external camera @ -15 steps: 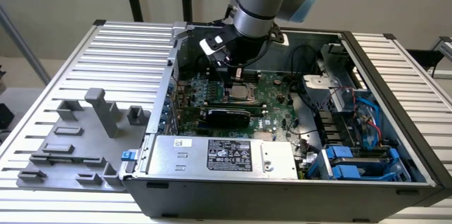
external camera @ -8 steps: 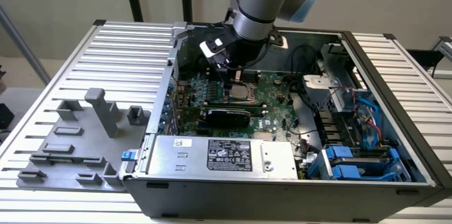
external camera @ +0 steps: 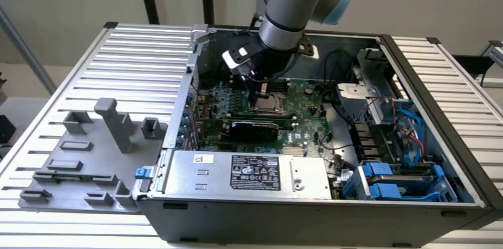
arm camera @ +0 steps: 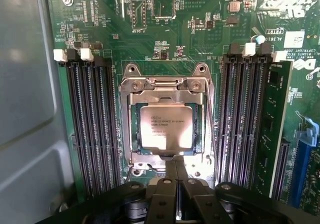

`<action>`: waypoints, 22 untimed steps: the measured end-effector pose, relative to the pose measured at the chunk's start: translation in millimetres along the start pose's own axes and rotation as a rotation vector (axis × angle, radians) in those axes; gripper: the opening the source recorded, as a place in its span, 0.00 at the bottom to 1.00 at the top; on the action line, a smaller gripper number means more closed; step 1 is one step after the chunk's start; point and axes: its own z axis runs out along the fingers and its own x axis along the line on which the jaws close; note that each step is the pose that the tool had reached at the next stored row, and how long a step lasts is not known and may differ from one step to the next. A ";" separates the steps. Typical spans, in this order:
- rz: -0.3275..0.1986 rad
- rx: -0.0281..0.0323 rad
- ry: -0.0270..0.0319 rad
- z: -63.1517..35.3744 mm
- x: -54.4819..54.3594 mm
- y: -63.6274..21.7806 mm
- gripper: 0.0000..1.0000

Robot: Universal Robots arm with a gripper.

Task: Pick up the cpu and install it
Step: 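Close the cpu cover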

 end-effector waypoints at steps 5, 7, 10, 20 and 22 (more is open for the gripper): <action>0.000 0.0007 -0.0012 7.6 0.1 0.5 0.12; 0.000 0.0013 -0.0018 9.9 0.2 0.7 0.12; 0.000 0.0054 -0.0008 10.6 0.4 0.7 0.12; 0.001 0.0090 -0.0001 -3.1 1.2 -7.1 0.12; 0.000 0.0089 0.0001 -2.9 1.0 -12.6 0.12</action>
